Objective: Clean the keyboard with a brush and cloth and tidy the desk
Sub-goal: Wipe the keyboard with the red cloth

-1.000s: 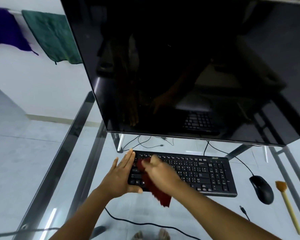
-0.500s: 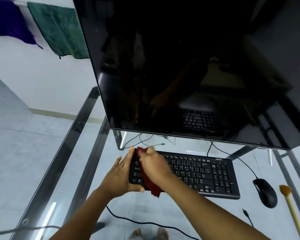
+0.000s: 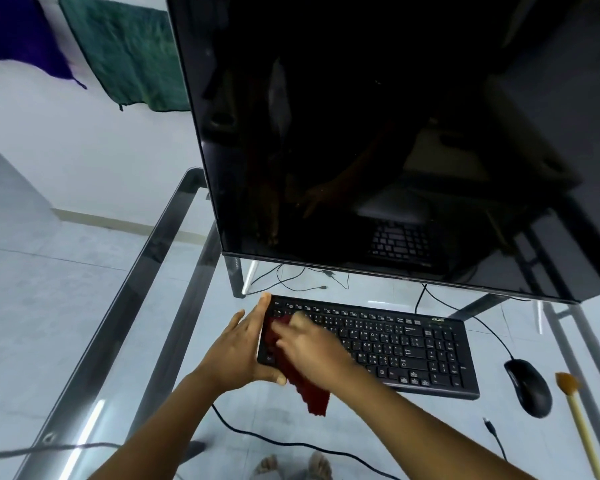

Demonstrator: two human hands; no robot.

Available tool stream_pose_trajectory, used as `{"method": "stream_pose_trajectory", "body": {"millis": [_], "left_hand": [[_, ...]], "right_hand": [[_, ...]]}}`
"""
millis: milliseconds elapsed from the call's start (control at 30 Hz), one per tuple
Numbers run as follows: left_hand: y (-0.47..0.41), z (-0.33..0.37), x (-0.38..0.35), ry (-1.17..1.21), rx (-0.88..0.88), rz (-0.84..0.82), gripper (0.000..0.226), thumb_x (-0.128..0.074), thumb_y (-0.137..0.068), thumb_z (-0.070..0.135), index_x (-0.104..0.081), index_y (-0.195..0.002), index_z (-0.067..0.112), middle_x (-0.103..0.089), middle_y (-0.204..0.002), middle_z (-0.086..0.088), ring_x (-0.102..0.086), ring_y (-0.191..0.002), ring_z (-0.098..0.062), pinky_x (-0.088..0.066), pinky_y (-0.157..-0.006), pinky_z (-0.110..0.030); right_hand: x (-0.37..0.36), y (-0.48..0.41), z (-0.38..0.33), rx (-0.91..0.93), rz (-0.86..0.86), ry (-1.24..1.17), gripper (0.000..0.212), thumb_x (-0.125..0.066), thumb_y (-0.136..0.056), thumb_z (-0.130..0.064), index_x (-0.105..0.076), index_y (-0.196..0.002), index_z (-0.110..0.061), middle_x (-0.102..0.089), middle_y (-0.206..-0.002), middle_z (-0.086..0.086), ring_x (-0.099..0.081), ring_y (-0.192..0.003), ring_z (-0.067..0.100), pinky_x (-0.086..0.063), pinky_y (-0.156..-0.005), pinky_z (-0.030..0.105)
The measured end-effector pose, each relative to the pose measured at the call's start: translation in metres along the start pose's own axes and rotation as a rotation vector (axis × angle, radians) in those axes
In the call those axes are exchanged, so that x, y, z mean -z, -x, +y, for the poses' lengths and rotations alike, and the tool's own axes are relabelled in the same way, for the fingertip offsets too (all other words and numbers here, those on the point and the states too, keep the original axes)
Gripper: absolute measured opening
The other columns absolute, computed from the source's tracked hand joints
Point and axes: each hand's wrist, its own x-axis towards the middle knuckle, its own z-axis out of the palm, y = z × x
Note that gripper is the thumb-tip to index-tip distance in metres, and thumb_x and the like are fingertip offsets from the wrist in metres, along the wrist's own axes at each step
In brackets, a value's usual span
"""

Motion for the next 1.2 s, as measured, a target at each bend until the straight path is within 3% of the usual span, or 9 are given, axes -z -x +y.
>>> {"method": "stream_pose_trajectory", "body": {"millis": [67, 200, 333, 467, 567, 733, 900, 1067, 1200], "left_hand": [[0.000, 0.000, 0.001, 0.012, 0.003, -0.006, 0.145, -0.066, -0.052, 0.085, 0.023, -0.149, 0.025, 0.010, -0.154, 0.020, 0.005, -0.140, 0.006, 0.010, -0.116, -0.020], [0.000, -0.009, -0.002, -0.060, -0.010, -0.017, 0.141, -0.071, -0.055, 0.070, 0.022, -0.150, 0.022, -0.005, -0.162, 0.009, -0.011, -0.147, -0.003, -0.003, -0.122, -0.033], [-0.001, -0.008, 0.001, -0.098, -0.036, -0.047, 0.148, -0.067, -0.049, 0.085, 0.019, -0.151, 0.021, 0.010, -0.161, 0.010, 0.005, -0.147, -0.002, 0.002, -0.120, -0.031], [0.001, -0.009, 0.000, -0.115, -0.046, -0.031, 0.146, -0.068, -0.052, 0.084, 0.018, -0.151, 0.019, 0.011, -0.161, 0.010, 0.006, -0.147, -0.001, 0.000, -0.120, -0.031], [0.002, -0.012, 0.000, -0.155, -0.065, -0.035, 0.144, -0.069, -0.054, 0.079, 0.021, -0.150, 0.020, 0.013, -0.161, 0.009, 0.010, -0.146, -0.001, -0.002, -0.121, -0.032], [0.001, -0.008, 0.000, -0.074, -0.048, -0.041, 0.147, -0.063, -0.050, 0.090, 0.024, -0.149, 0.025, 0.009, -0.161, 0.011, 0.008, -0.146, 0.000, 0.002, -0.122, -0.034], [-0.001, -0.004, -0.001, 0.018, -0.014, -0.009, 0.138, -0.063, -0.058, 0.087, 0.020, -0.150, 0.026, -0.003, -0.161, 0.015, 0.001, -0.146, 0.003, 0.000, -0.122, -0.034], [0.000, -0.003, -0.002, 0.017, 0.003, -0.002, 0.136, -0.062, -0.059, 0.087, 0.019, -0.151, 0.027, -0.004, -0.160, 0.017, 0.000, -0.146, 0.003, 0.005, -0.120, -0.027], [0.001, -0.005, -0.005, 0.003, -0.001, -0.001, 0.134, -0.061, -0.060, 0.087, 0.018, -0.151, 0.027, -0.007, -0.161, 0.015, -0.004, -0.146, 0.001, -0.002, -0.122, -0.034]], "right_hand": [[0.000, 0.001, 0.011, -0.136, 0.092, -0.023, 0.038, -0.045, -0.101, -0.031, -0.049, -0.137, -0.018, -0.049, -0.118, 0.010, -0.062, -0.093, 0.031, -0.054, -0.080, 0.039], [-0.014, 0.025, -0.029, 0.123, -0.099, -0.035, 0.028, -0.052, -0.097, -0.022, -0.053, -0.124, -0.016, -0.050, -0.106, 0.013, -0.061, -0.075, 0.034, -0.056, -0.064, 0.041], [0.005, 0.018, 0.010, 0.034, -0.075, -0.102, 0.030, -0.044, -0.100, -0.040, -0.056, -0.122, -0.023, -0.050, -0.096, -0.002, -0.058, -0.078, 0.020, -0.051, -0.067, 0.034], [0.001, 0.030, -0.005, 0.081, -0.122, -0.110, 0.019, -0.046, -0.098, -0.042, -0.056, -0.107, -0.029, -0.057, -0.098, 0.011, -0.064, -0.081, 0.029, -0.050, -0.067, 0.035], [-0.015, 0.042, -0.021, 0.241, -0.163, -0.058, 0.033, -0.039, -0.097, -0.036, -0.052, -0.126, -0.026, -0.054, -0.114, 0.010, -0.061, -0.093, 0.032, -0.053, -0.077, 0.036], [-0.001, 0.051, 0.034, -0.052, -0.057, 0.005, 0.039, -0.039, -0.103, -0.029, -0.045, -0.142, -0.025, -0.048, -0.108, 0.005, -0.060, -0.084, 0.024, -0.053, -0.071, 0.034], [0.005, 0.063, 0.030, -0.048, -0.104, -0.155, 0.038, -0.040, -0.102, -0.028, -0.052, -0.138, -0.025, -0.046, -0.096, -0.007, -0.056, -0.079, 0.009, -0.050, -0.075, 0.027], [0.015, 0.025, 0.061, -0.404, 0.227, -0.118, 0.036, -0.043, -0.103, -0.025, -0.055, -0.137, -0.019, -0.052, -0.115, 0.006, -0.064, -0.090, 0.022, -0.051, -0.082, 0.026], [0.002, 0.018, 0.018, -0.094, 0.115, -0.109, 0.034, -0.039, -0.104, -0.030, -0.052, -0.134, -0.020, -0.049, -0.108, 0.003, -0.060, -0.080, 0.020, -0.051, -0.067, 0.031]]}}
